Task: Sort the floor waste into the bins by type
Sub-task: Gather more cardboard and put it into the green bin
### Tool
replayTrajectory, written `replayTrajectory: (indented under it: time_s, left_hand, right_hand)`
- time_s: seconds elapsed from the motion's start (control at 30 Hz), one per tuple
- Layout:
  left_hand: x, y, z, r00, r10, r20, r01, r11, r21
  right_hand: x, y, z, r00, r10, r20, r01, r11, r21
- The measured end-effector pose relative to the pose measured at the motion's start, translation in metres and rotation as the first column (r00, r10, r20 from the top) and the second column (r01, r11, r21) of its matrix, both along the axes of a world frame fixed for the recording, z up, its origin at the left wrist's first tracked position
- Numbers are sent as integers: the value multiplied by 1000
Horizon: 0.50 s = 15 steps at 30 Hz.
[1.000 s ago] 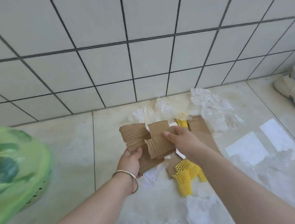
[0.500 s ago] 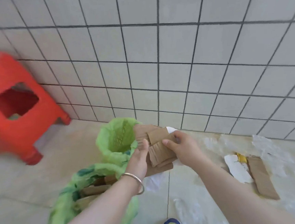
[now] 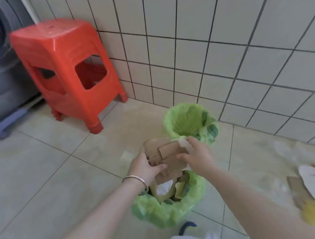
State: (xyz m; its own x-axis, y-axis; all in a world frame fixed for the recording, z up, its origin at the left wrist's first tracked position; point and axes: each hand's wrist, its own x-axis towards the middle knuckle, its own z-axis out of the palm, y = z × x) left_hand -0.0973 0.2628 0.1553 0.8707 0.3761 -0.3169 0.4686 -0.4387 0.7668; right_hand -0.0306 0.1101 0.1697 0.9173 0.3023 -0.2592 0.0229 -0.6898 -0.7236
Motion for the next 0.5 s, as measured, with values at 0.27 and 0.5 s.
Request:
replayTrajectory:
  time_s: [0.27,0.5]
  left_hand:
    - [6,6,-80,932,-261,-250,310,934,178]
    - [32,-5,-120,781,-260,-568,543,731,413]
  right_hand:
    - [1,17,-86,940,328,-96,-326,778,-537]
    - [10,27,-138,872,443,-206,-436,516,-737]
